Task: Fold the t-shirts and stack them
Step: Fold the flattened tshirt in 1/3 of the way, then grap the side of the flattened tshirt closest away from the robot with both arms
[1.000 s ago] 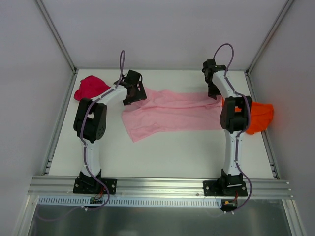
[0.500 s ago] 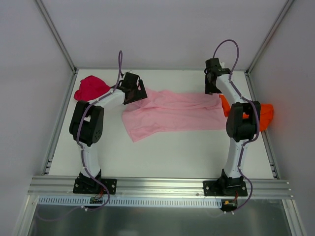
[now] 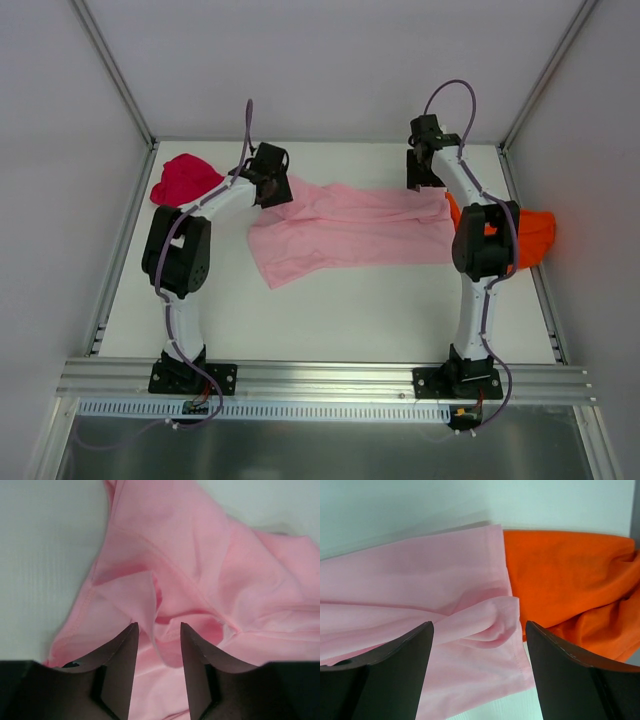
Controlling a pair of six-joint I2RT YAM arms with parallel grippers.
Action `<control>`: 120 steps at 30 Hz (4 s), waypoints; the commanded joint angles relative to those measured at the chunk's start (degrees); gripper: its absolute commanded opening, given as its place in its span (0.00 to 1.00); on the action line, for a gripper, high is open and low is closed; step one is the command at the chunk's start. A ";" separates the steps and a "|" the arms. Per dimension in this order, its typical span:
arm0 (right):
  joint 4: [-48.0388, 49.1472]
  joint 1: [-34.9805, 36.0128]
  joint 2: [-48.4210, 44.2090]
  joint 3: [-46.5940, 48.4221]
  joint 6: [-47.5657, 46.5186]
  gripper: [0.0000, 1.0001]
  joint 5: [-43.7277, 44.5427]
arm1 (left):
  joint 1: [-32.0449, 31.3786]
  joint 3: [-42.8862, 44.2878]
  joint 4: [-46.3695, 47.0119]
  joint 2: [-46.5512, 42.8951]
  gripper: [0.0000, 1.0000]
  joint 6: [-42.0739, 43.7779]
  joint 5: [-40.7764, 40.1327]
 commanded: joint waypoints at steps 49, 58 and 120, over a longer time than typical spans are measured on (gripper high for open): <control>-0.96 5.01 -1.93 -0.71 -0.51 0.81 -1.81 | -9.53 -22.38 11.34 -19.99 0.74 -3.61 -2.89; -6.70 2.90 1.07 -0.06 3.10 0.82 4.43 | -10.32 -25.33 16.88 -15.04 0.77 -2.99 0.71; -0.36 12.92 -32.60 -42.45 18.74 0.88 15.16 | -27.11 -37.76 2.40 -24.82 0.33 -15.73 -35.40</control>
